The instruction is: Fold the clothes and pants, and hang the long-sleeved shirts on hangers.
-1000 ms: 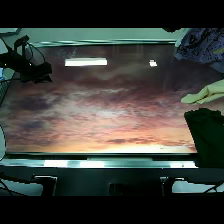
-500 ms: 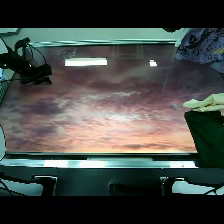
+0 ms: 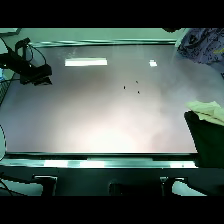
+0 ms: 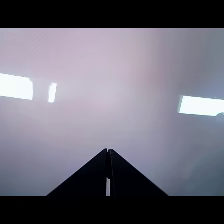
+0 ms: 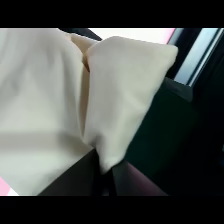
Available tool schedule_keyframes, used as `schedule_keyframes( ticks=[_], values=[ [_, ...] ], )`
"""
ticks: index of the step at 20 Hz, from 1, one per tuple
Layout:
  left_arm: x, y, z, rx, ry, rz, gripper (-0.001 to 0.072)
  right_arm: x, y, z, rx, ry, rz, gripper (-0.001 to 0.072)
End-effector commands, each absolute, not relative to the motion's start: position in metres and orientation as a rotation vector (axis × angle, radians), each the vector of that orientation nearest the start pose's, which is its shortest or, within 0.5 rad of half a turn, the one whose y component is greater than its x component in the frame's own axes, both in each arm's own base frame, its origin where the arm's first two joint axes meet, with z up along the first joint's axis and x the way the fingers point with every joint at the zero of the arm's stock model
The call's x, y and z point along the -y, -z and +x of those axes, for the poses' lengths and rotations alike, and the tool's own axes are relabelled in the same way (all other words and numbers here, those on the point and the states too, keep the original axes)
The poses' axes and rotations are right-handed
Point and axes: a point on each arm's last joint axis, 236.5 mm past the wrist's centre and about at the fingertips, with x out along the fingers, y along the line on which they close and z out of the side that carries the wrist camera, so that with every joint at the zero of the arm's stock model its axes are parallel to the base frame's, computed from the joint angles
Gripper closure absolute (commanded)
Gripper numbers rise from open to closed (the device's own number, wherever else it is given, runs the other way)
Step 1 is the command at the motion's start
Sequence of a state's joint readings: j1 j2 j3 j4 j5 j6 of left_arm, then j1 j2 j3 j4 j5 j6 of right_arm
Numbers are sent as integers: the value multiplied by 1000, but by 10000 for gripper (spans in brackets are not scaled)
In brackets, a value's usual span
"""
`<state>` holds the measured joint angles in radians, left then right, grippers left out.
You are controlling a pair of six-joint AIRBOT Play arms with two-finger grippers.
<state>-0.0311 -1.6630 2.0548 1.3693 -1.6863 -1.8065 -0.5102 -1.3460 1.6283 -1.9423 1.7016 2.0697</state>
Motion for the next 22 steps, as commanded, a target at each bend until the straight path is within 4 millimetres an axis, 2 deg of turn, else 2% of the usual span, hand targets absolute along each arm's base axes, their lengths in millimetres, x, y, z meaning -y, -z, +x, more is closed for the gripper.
schedule_keyframes(
  ticks=[1, 6, 8, 11, 16, 19, 20, 21, 22],
  values=[
    [61, -128, 454, -1313, 59, -290, 693, 242, -95, 219, -1311, 1188, 454, 685],
    [61, -127, 454, -1313, 60, -290, 693, 235, -52, 171, -1434, 1262, 367, 685],
    [61, -127, 454, -1313, 60, -290, 693, 231, -35, 159, -1491, 1261, 347, 685],
    [61, -127, 454, -1313, 60, -290, 693, 228, -21, 139, -1570, 1283, 296, 685],
    [61, -125, 454, -1318, 59, -290, 693, 227, -6, 133, -1581, 1286, 283, 685],
    [61, -119, 452, -1335, 56, -291, 693, 234, -7, 136, -1554, 1297, 260, 681],
    [61, -117, 452, -1341, 55, -291, 693, 237, -9, 136, -1545, 1307, 246, 628],
    [61, -116, 451, -1345, 55, -291, 693, 239, -10, 136, -1540, 1309, 236, 463],
    [62, -116, 451, -1343, 56, -290, 693, 239, -10, 137, -1536, 1306, 236, 259]
  ],
)
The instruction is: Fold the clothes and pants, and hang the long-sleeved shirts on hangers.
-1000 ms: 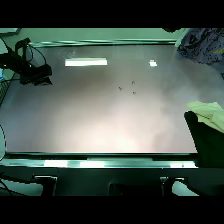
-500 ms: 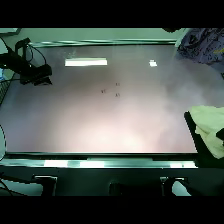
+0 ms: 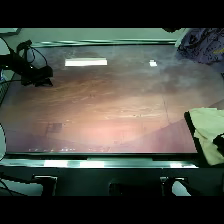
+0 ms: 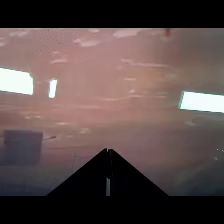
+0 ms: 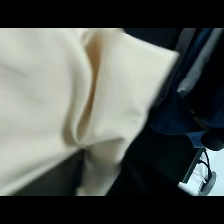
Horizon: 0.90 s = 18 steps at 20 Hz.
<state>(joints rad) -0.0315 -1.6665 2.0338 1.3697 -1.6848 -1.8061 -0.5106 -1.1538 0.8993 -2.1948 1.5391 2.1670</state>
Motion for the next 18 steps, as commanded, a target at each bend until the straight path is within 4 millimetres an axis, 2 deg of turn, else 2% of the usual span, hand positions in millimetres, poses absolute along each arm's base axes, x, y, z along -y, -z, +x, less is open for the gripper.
schedule_keyframes(
  ticks=[1, 3, 4, 5, 6, 7, 8, 9, 10, 12, 14, 16, 18],
  values=[
    [62, -117, 451, -1341, 56, -290, 693, 240, -10, 140, -1526, 1300, 243, 153],
    [61, -121, 450, -1331, 60, -286, 694, 242, -18, 164, -1448, 1253, 285, 315],
    [61, -127, 449, -1316, 66, -280, 694, 241, -24, 191, -1374, 1175, 330, 391],
    [61, -136, 448, -1290, 82, -264, 694, 236, -31, 224, -1296, 1062, 373, 430],
    [60, -148, 448, -1247, 102, -242, 693, 224, -44, 267, -1197, 912, 406, 444],
    [61, -162, 448, -1201, 119, -223, 693, 206, -60, 307, -1109, 768, 415, 490],
    [59, -177, 446, -1152, 128, -206, 693, 178, -79, 348, -1025, 609, 407, 546],
    [56, -194, 444, -1100, 121, -192, 693, 145, -94, 377, -971, 473, 388, 606],
    [52, -210, 440, -1054, 112, -186, 693, 104, -103, 399, -941, 338, 366, 652],
    [47, -240, 428, -972, 99, -173, 693, 24, -104, 416, -956, 132, 317, 685],
    [42, -256, 413, -935, 85, -164, 693, -46, -101, 413, -985, -20, 233, 684],
    [36, -252, 393, -949, 60, -153, 693, -104, -101, 402, -1003, -149, 160, 684],
    [35, -244, 377, -959, 57, -155, 693, -143, -101, 391, -1009, -240, 104, 684]
  ],
)
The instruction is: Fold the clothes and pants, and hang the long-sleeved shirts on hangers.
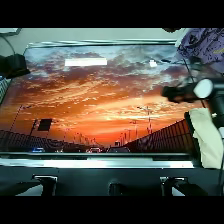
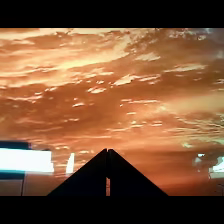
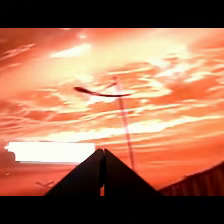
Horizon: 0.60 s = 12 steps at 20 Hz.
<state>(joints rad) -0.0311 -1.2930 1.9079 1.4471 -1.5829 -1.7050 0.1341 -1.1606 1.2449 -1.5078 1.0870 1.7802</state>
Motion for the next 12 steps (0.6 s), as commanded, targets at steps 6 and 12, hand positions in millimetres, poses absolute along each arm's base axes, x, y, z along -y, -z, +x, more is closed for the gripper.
schedule_keyframes(
  ticks=[6, 12],
  values=[
    [29, -240, 351, -960, 37, -145, 693, -167, -100, 380, -1010, -300, 42, 684],
    [30, -237, 353, -967, 37, -144, 692, -164, -100, 381, -1009, -291, 27, 684]
  ],
)
